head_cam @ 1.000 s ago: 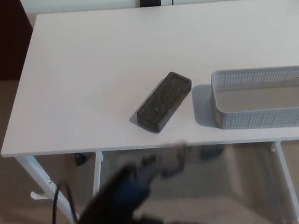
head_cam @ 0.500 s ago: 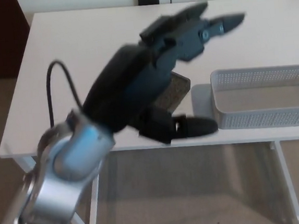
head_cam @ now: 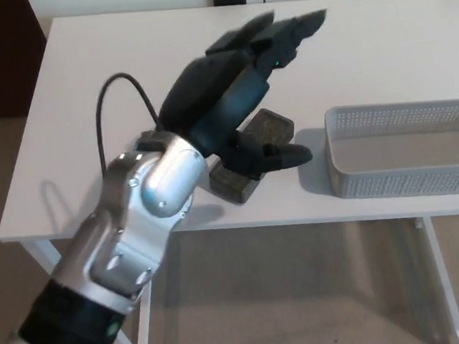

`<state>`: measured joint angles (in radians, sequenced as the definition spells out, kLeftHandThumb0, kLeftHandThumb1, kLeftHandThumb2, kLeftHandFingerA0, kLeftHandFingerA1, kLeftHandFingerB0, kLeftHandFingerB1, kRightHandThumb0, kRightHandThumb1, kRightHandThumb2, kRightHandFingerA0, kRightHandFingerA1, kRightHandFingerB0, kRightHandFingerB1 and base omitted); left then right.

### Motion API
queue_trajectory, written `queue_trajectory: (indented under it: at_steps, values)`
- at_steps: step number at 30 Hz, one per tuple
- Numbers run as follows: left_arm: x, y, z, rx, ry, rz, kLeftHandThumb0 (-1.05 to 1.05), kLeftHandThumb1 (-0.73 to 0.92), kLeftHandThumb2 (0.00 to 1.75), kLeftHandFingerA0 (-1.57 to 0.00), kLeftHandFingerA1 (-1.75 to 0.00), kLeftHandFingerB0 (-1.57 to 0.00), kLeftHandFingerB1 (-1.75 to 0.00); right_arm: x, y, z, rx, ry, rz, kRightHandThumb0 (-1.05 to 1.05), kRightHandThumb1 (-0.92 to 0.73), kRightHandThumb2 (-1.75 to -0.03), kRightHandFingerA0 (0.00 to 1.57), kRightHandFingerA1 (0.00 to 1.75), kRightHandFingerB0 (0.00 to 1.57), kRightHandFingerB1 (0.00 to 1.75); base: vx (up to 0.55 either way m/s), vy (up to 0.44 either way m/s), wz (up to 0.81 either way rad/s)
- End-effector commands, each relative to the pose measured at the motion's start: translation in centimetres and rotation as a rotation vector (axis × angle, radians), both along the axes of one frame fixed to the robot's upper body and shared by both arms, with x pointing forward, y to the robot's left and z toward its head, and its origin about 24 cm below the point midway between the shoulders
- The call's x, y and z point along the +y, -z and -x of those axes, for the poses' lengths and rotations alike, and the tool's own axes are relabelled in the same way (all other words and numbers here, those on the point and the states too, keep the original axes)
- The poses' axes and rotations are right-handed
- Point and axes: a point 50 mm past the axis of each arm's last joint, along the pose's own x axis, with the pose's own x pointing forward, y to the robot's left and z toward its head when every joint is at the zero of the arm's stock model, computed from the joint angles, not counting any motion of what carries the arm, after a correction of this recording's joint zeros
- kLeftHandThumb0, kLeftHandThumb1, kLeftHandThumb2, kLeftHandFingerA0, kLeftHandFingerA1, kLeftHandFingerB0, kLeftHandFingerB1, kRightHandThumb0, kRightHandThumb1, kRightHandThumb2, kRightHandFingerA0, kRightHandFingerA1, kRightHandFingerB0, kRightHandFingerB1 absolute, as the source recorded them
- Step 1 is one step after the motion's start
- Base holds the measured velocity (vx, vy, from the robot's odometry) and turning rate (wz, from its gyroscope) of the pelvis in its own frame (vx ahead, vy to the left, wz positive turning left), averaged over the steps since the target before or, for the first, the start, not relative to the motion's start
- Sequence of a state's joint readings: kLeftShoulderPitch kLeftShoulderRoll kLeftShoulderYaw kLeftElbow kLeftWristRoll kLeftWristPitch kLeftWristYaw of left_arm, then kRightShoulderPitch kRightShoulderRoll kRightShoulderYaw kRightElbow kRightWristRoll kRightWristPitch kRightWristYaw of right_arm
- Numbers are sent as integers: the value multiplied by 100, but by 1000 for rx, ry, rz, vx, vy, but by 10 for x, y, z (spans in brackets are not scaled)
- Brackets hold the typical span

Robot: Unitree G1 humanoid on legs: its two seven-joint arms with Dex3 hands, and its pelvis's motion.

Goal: The robot walks towards a desk on which an eraser is kept on the left hand side and a container is kept on the right hand side. The robot picks up the eraser using its left hand and places it in the container.

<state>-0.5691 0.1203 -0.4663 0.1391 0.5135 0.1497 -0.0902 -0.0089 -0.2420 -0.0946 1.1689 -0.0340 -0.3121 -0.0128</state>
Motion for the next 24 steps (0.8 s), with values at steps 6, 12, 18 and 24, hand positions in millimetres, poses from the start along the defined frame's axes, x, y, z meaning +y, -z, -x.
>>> queue_trajectory:
  at_steps: [6, 12, 18, 24]
  values:
    - [24, 68, -23, 99, -501, -307, -62, 38, 70, 0, -1, -4, -12, -11, -6, -4, -6, 17, 34, -19, -48, -54, 65, 47, 57, 46, 0, 0, 0]
    - [31, 83, -22, 140, -538, -369, -65, 41, 76, 0, -7, 0, -11, -12, -6, -3, -4, 8, 42, -19, -49, -54, 69, 50, 62, 48, 0, 0, 0]
    - [37, 89, -19, 145, -564, -354, -61, 39, 73, 0, -7, 0, -12, -12, -6, -3, 8, -11, 43, -20, -49, -54, 67, 50, 62, 48, 0, 0, 0]
    - [40, 93, -19, 146, -573, -362, -63, 41, 74, 0, -5, 0, -9, -12, -6, -5, 15, -6, 43, -20, -50, -55, 68, 50, 62, 48, 0, 0, 0]
